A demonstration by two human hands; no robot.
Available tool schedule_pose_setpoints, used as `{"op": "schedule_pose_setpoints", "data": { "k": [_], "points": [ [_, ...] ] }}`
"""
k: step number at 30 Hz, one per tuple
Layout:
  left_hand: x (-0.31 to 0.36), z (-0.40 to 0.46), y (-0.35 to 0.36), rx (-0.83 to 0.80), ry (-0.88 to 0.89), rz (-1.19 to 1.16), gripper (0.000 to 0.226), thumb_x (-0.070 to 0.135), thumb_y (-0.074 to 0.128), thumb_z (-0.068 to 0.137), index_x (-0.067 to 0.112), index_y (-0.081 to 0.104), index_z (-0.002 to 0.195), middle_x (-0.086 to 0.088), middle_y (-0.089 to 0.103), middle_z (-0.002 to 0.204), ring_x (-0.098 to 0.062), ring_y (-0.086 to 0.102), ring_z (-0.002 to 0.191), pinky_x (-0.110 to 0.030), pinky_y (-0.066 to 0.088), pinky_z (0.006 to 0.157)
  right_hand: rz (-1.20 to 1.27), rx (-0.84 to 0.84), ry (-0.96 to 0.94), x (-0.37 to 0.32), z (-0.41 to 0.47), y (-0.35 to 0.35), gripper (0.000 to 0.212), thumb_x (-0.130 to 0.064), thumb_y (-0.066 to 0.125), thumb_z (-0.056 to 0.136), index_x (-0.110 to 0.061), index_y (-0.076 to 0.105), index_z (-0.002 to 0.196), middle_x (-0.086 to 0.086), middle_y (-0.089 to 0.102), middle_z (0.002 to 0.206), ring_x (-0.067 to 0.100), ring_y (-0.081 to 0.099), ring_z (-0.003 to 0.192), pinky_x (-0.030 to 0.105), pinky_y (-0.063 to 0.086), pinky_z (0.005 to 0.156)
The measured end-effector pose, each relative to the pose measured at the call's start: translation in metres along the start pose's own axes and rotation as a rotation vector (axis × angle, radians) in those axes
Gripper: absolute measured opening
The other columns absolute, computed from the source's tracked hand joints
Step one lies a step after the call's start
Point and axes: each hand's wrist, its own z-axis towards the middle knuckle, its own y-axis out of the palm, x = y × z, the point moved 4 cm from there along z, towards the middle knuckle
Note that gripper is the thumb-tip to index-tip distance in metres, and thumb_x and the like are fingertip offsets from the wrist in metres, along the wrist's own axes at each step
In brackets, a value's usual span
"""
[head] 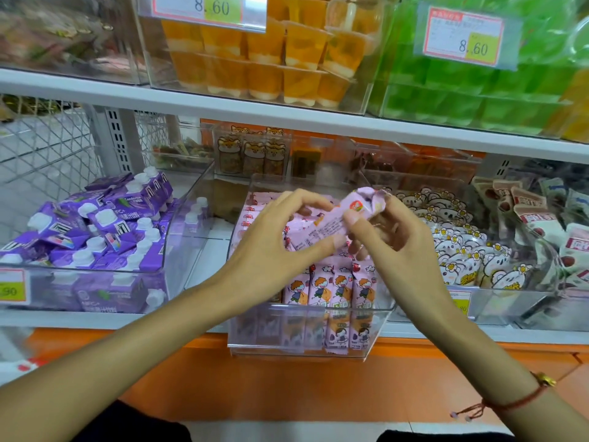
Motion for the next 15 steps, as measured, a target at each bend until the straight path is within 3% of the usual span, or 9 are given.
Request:
{"op": "schedule_pose_setpoints", "data": {
  "k": [2,4,8,10,12,15],
  "points": [
    [-0.007,0.003,-0.001,-0.061,-0.108,-0.067,0.05,0.069,0.045,0.083,0.047,0.048,0.127,0.028,0.052,0.127,0.009,0.048,0.117,-0.022,0.039,0.096,0.099,-0.027,0.025,0.002,0.001,-0.005,0.024,-0.029,0.061,0.086,-0.015,0.062,0.105,0.0,0.066,0.083,0.011,0.065,0.072,0.018,0.052,0.065],
    [-0.015,0.005,-0.001,-0.095,-0.204,-0.147,0.057,0.072,0.044,0.084,0.043,0.046,0.134,0.025,0.053,0.131,0.007,0.05,0.117,-0.024,0.042,0.097,0.155,-0.049,0.057,0.003,0.002,-0.009,0.026,-0.029,0.059,0.086,-0.016,0.061,0.109,-0.005,0.069,0.09,0.012,0.068,0.083,0.019,0.053,0.073],
    [-0.013,0.009,0.001,-0.023,-0.161,-0.166,0.047,0.053,0.059,0.077,0.029,0.061,0.118,0.019,0.064,0.112,0.001,0.062,0.097,-0.023,0.052,0.081,0.166,-0.073,0.152,0.01,0.004,-0.013,0.04,-0.041,0.061,0.086,-0.012,0.059,0.114,0.0,0.072,0.1,0.015,0.068,0.089,0.02,0.053,0.073],
    [-0.008,0.012,0.003,0.03,-0.082,-0.116,0.036,0.048,0.066,0.076,0.032,0.059,0.108,0.019,0.064,0.106,0.005,0.06,0.095,-0.013,0.048,0.076,0.173,-0.008,0.196,0.012,0.006,-0.016,0.046,-0.048,0.063,0.083,-0.009,0.061,0.106,0.002,0.073,0.091,0.014,0.067,0.078,0.019,0.052,0.067],
    [-0.006,0.016,0.007,0.041,-0.002,-0.038,0.034,0.042,0.071,0.079,0.034,0.056,0.109,0.019,0.061,0.109,0.006,0.057,0.099,-0.006,0.043,0.078,0.194,0.109,0.207,0.015,0.008,-0.023,0.032,-0.041,0.062,0.084,-0.012,0.062,0.099,0.001,0.072,0.085,0.013,0.066,0.075,0.02,0.053,0.065],
    [-0.013,0.031,0.02,-0.035,-0.024,0.124,0.061,0.047,0.07,0.079,0.031,0.046,0.132,0.015,0.048,0.131,0.003,0.045,0.115,-0.012,0.037,0.091,0.183,0.286,0.205,0.021,0.01,-0.039,0.023,-0.027,0.059,0.092,-0.009,0.06,0.107,0.005,0.072,0.097,0.012,0.07,0.085,0.02,0.055,0.07]
  ]
}}
